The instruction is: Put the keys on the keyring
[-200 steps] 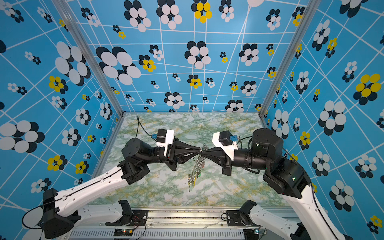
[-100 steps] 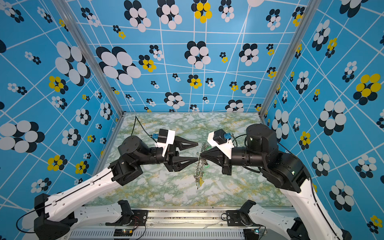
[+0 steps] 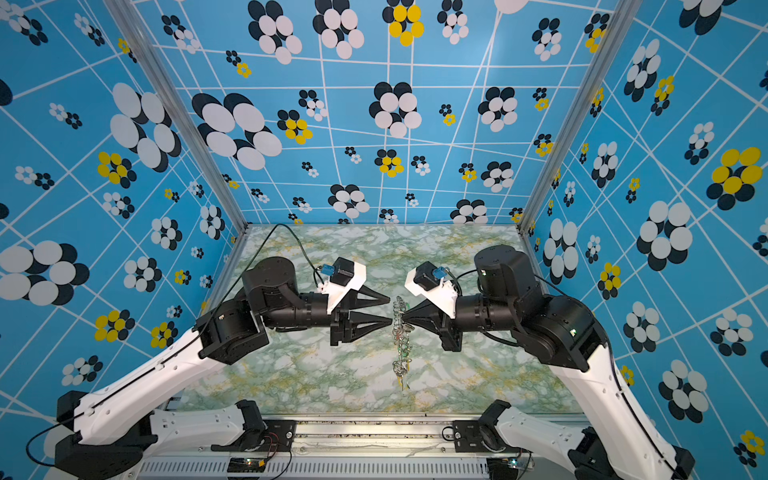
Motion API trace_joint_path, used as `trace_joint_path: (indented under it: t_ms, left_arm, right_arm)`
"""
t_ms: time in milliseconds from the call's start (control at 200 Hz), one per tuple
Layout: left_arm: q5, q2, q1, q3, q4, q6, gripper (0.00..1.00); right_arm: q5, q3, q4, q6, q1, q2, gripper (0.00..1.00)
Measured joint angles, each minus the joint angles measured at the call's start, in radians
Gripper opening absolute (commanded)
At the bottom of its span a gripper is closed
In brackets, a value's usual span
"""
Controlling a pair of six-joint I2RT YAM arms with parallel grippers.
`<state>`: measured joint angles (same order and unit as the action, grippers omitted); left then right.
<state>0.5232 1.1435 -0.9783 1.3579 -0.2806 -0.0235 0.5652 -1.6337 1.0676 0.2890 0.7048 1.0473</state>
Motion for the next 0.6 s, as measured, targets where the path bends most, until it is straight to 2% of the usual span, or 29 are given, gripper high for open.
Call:
trace_joint_path:
  t_ms: [25,160,600]
  left_arm:
    - [0.0,0.004,-0.001,0.003,-0.005,0.003,0.39]
    - [0.004,0.014,-0.004,0.006,-0.023,0.017,0.32]
    - [0.03,0.041,-0.008,0.032,-0.027,0.021,0.2]
  right_arm:
    - [0.0,0.0,0.0,0.0,0.0,0.001,0.0]
    - [0.001,0.005,0.0,0.0,0.0,0.005,0.0]
    - [0.001,0.006,0.0,0.0,0.0,0.01,0.0]
